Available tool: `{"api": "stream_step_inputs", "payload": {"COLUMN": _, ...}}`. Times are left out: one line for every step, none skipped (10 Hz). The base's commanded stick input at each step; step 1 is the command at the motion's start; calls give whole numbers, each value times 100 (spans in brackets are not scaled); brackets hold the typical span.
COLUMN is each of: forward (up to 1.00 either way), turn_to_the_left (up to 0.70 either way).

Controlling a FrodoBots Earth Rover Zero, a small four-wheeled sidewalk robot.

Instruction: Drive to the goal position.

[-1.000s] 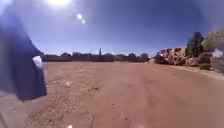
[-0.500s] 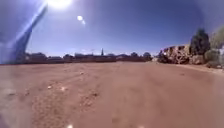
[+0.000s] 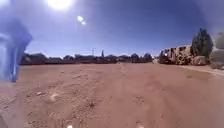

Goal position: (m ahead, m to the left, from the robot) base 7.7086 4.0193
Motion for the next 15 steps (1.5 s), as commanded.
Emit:
{"api": "stream_step_inputs", "payload": {"forward": 70, "turn_to_the_left": 0}}
{"api": "stream_step_inputs", "payload": {"forward": 70, "turn_to_the_left": 0}}
{"api": "stream_step_inputs", "payload": {"forward": 70, "turn_to_the_left": 0}}
{"api": "stream_step_inputs", "payload": {"forward": 70, "turn_to_the_left": 0}}
{"api": "stream_step_inputs", "payload": {"forward": 70, "turn_to_the_left": 0}}
{"api": "stream_step_inputs", "payload": {"forward": 70, "turn_to_the_left": 0}}
{"api": "stream_step_inputs", "payload": {"forward": 70, "turn_to_the_left": 0}}
{"api": "stream_step_inputs", "payload": {"forward": 70, "turn_to_the_left": 0}}
{"api": "stream_step_inputs", "payload": {"forward": 70, "turn_to_the_left": 0}}
{"api": "stream_step_inputs", "payload": {"forward": 70, "turn_to_the_left": 0}}
{"api": "stream_step_inputs", "payload": {"forward": 70, "turn_to_the_left": 0}}
{"api": "stream_step_inputs", "payload": {"forward": 70, "turn_to_the_left": 0}}
{"api": "stream_step_inputs", "payload": {"forward": 70, "turn_to_the_left": 0}}
{"api": "stream_step_inputs", "payload": {"forward": 70, "turn_to_the_left": 0}}
{"api": "stream_step_inputs", "payload": {"forward": 70, "turn_to_the_left": 0}}
